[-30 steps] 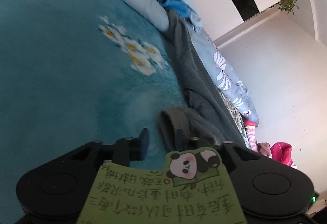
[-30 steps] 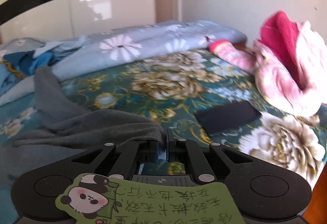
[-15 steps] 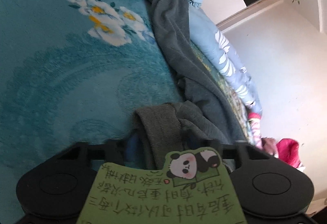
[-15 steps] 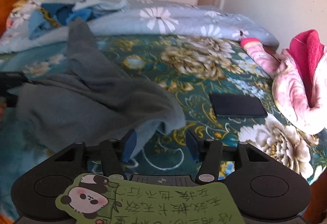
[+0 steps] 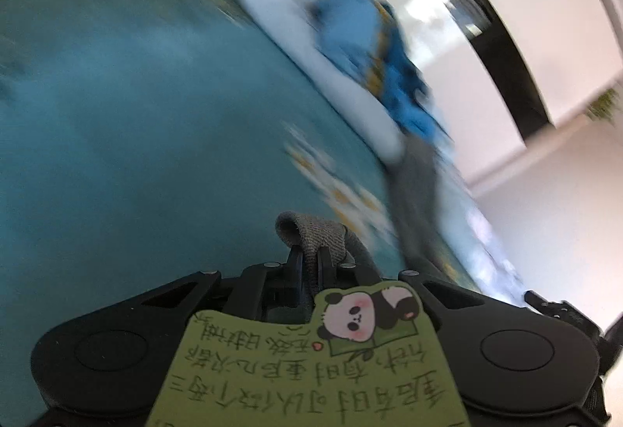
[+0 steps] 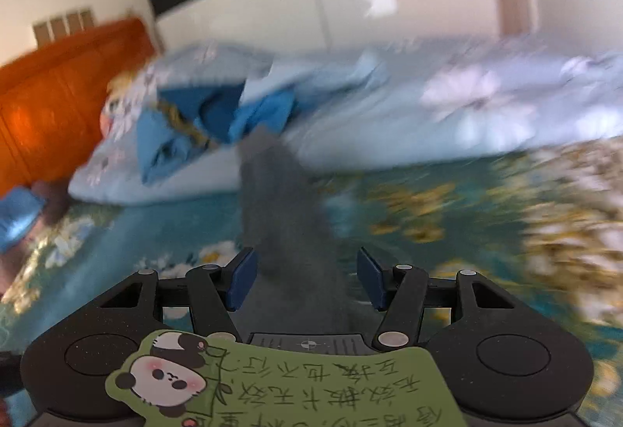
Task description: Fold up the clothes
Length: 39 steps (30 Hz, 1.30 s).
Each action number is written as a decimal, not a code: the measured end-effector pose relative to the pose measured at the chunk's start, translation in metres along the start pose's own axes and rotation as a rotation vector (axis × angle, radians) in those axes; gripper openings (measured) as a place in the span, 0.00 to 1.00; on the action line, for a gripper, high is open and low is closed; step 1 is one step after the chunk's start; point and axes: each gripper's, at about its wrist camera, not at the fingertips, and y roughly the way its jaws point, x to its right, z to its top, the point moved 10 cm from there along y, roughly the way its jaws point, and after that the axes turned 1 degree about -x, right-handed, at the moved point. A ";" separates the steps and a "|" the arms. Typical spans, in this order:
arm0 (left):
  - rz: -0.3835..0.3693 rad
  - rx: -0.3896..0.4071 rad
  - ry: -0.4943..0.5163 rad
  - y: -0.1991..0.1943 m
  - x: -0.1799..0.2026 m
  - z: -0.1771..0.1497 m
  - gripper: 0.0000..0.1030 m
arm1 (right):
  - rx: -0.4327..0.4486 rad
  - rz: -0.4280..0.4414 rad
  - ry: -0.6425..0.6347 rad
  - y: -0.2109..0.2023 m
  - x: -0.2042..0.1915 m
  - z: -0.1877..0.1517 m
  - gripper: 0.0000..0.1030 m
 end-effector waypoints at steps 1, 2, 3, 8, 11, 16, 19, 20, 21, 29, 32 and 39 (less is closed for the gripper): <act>0.035 0.036 -0.016 -0.009 -0.013 0.010 0.04 | -0.035 0.001 -0.009 0.026 -0.004 0.000 0.52; 0.066 0.069 -0.021 -0.019 -0.024 0.019 0.04 | -0.071 0.004 -0.004 0.050 -0.007 -0.001 0.52; 0.095 0.099 -0.023 -0.028 -0.033 0.027 0.04 | -0.100 0.002 0.015 0.070 -0.006 -0.004 0.52; 0.115 0.164 -0.018 -0.037 -0.040 0.047 0.04 | -0.154 -0.048 0.115 0.133 0.006 -0.015 0.52; 0.111 0.180 -0.007 -0.026 -0.030 0.051 0.04 | -0.141 -0.006 0.180 0.145 0.008 -0.011 0.32; 0.082 0.205 -0.002 -0.011 -0.017 0.063 0.04 | -0.143 0.030 0.215 0.153 0.007 0.005 0.03; 0.070 0.231 0.033 0.001 -0.007 0.078 0.04 | -0.040 -0.001 0.226 0.134 0.022 0.035 0.02; 0.070 0.247 0.051 0.005 -0.003 0.085 0.04 | -0.001 -0.018 0.242 0.126 0.032 0.046 0.02; 0.073 0.263 0.068 0.010 0.000 0.092 0.04 | 0.036 -0.044 0.263 0.117 0.043 0.055 0.02; 0.126 0.141 0.047 0.048 -0.017 0.087 0.05 | -0.017 -0.147 0.221 0.094 0.076 0.040 0.21; 0.146 0.093 0.038 0.062 -0.024 0.085 0.13 | -0.005 -0.155 0.189 0.061 0.079 0.032 0.26; 0.073 0.003 0.050 -0.009 -0.027 0.026 0.48 | 0.072 -0.110 0.233 -0.074 0.095 -0.036 0.51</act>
